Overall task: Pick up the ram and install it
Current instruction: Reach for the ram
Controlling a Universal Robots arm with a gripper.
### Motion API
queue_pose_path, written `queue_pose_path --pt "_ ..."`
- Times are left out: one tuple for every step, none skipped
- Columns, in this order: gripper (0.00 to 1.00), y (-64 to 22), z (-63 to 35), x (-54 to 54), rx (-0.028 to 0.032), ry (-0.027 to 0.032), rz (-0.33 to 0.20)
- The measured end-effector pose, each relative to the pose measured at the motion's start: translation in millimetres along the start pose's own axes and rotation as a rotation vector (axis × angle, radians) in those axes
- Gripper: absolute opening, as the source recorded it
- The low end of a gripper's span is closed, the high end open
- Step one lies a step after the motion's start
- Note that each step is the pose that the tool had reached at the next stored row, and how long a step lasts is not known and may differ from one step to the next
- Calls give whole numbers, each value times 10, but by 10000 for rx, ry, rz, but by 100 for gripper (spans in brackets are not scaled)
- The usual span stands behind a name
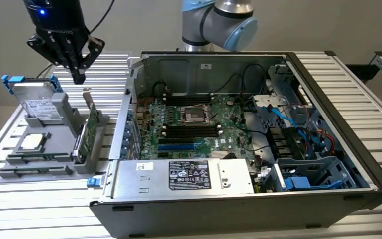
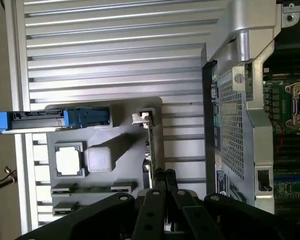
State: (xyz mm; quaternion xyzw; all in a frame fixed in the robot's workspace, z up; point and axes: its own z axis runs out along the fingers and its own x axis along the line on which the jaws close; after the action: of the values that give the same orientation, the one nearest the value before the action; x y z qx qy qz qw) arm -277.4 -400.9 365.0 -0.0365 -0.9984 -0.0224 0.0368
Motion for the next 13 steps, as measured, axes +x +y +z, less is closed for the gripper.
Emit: queue_pose_path --pt "10 -10 13 43 0 1 0" --pt "10 -21 26 90 0 1 -1" --pt "10 -32 37 134 -1 0 -1" --pt "10 -42 47 178 -1 0 -1" --pt "10 -53 57 222 -1 1 0" --pt "10 -64 68 267 -2 0 0" --pt "10 -74 79 312 -3 -1 0" --pt "10 -84 89 354 -2 0 0" --pt "10 -96 100 400 -3 0 -1" --pt "10 -107 110 444 -2 0 -1" --pt "10 -117 121 489 -3 0 -1" --pt "10 -128 131 533 -3 0 0" --pt "10 -140 141 578 -3 0 -1"
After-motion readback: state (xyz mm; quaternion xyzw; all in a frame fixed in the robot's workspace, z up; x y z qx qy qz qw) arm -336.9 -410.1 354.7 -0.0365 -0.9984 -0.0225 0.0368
